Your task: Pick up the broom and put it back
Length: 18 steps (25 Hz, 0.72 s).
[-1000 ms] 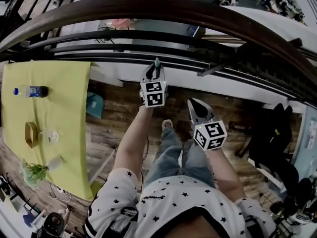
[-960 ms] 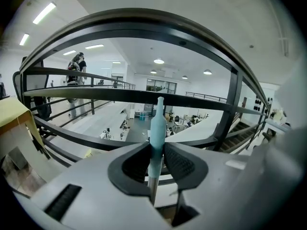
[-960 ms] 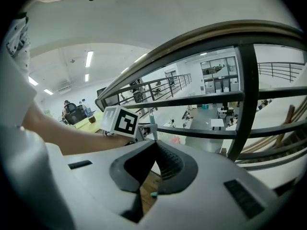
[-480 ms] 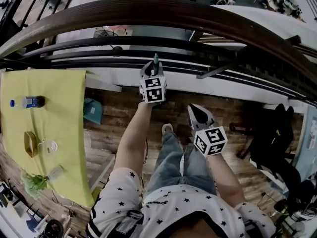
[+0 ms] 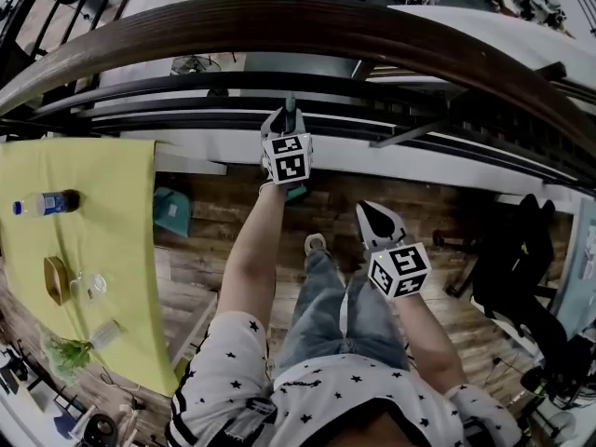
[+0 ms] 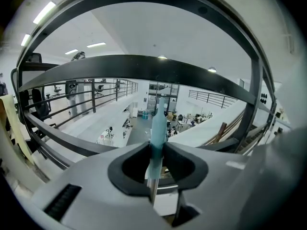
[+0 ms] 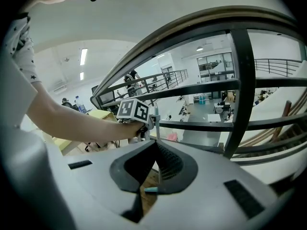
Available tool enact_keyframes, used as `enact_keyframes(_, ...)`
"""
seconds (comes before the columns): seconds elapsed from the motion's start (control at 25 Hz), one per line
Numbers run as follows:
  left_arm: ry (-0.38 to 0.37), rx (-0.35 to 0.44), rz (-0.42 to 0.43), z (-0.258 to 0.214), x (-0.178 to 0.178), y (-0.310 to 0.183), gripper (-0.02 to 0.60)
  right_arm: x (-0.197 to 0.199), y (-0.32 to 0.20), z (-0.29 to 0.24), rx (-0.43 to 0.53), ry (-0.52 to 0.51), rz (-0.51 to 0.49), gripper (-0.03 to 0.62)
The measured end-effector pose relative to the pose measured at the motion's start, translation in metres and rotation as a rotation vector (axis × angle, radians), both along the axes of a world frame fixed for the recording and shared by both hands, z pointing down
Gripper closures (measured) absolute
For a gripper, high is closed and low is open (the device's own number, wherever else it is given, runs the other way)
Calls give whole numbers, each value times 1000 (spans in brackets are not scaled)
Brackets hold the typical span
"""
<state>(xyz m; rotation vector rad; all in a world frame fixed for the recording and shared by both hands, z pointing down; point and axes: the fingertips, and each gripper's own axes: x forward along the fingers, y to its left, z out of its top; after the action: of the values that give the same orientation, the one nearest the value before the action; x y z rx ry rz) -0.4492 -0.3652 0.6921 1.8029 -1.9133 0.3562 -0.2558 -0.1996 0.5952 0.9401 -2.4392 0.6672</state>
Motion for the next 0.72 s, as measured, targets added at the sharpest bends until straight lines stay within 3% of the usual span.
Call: enact_keyframes(0.72,-5,-54,17,23,-5,-27,485,3,-7,6,-16,7,8,600)
